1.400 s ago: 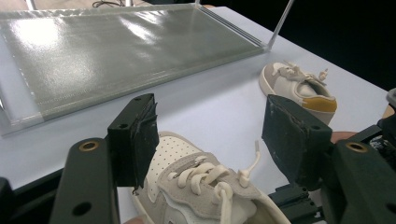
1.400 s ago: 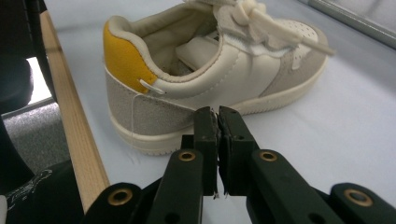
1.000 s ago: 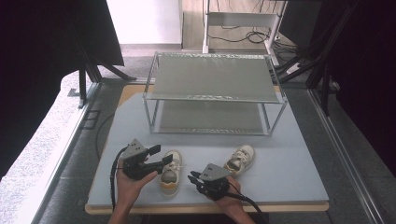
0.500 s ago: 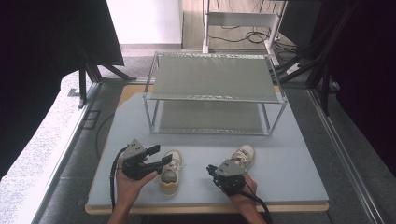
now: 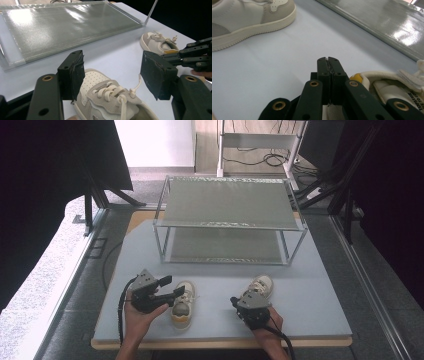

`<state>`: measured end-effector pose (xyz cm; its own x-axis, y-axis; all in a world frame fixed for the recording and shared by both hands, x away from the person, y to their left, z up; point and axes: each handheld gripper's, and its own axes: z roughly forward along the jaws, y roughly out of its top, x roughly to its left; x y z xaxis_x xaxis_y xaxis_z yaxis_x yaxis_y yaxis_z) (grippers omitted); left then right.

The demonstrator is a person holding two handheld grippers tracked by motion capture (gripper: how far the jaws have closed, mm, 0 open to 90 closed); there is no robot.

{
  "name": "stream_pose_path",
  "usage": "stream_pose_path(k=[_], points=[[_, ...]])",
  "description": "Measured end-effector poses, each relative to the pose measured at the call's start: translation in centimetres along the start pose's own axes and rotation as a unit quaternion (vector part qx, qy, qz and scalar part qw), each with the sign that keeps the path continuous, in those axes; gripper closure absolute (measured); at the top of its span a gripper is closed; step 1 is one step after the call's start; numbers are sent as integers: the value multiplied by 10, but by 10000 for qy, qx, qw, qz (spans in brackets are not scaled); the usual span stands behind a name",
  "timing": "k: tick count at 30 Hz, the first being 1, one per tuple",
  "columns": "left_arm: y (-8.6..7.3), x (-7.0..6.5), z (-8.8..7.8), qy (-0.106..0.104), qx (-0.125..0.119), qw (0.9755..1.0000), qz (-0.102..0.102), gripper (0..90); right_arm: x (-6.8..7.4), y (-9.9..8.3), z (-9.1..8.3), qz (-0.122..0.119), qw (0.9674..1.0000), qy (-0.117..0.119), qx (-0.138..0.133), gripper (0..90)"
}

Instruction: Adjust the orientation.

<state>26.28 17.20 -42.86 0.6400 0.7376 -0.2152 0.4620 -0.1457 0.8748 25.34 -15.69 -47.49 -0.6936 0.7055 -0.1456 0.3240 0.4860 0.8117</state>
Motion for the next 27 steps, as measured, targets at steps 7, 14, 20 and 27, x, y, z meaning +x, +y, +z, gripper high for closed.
stream_pose_path(k=[7,14,20,27], points=[[1,1,-2,-40,-39,10000,-45,353,-3,-5,-7,28,10000,86,20,876],[1,1,-3,-20,-38,10000,-45,353,-8,-13,-21,182,9994,291,55,845],[1,2,-4,-17,-53,10000,-69,354,-15,-27,-37,275,9989,384,3,812],[0,0,0,-18,22,10000,-48,354,-28,-43,-54,449,9974,535,-162,753]])
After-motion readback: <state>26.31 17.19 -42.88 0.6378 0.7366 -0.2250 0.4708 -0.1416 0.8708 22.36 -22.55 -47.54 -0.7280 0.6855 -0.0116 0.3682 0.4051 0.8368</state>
